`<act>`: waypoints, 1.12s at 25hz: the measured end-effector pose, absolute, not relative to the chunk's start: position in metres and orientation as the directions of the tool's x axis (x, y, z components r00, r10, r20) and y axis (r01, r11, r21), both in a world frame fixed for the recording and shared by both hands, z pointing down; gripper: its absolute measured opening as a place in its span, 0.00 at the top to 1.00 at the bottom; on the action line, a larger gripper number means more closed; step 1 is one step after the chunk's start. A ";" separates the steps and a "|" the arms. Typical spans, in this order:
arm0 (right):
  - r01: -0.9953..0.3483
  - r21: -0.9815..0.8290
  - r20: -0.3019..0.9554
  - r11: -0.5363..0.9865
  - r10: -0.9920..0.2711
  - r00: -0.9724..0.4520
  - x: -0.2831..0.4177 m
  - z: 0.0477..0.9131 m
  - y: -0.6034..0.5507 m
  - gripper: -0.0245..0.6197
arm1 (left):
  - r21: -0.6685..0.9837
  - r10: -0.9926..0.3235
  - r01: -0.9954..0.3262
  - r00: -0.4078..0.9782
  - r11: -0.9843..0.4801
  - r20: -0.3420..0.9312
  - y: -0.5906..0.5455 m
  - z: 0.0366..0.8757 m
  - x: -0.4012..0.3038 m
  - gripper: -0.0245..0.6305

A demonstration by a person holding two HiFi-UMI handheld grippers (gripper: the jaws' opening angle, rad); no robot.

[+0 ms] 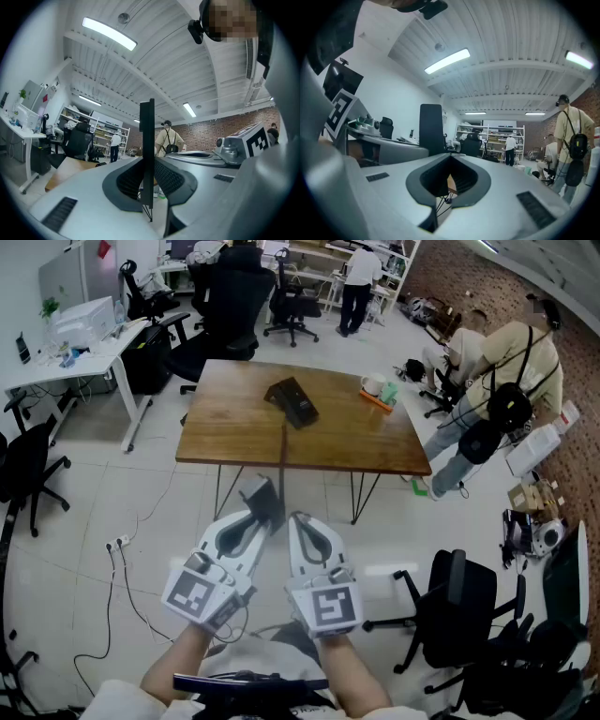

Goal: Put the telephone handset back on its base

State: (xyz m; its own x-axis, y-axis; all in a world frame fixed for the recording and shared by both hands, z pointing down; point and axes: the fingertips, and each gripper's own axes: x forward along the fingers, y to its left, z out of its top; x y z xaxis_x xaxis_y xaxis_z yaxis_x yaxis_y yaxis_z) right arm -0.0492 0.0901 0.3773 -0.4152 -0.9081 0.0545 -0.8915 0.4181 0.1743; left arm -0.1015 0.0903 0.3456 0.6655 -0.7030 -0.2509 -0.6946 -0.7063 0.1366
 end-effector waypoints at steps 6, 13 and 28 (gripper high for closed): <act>-0.895 0.181 0.049 0.407 -0.913 -0.405 -0.054 0.370 0.087 0.96 | 0.134 -0.699 -0.692 0.667 -0.709 -0.257 0.085 0.340 -0.109 0.86; -0.896 0.206 0.044 0.393 -0.919 -0.393 -0.060 0.367 0.075 0.96 | 0.131 -0.688 -0.681 0.678 -0.721 -0.260 0.072 0.341 -0.118 0.86; -0.905 0.170 0.034 0.389 -0.921 -0.389 -0.044 0.375 0.022 0.96 | 0.122 -0.689 -0.682 0.686 -0.721 -0.235 0.020 0.344 -0.105 0.86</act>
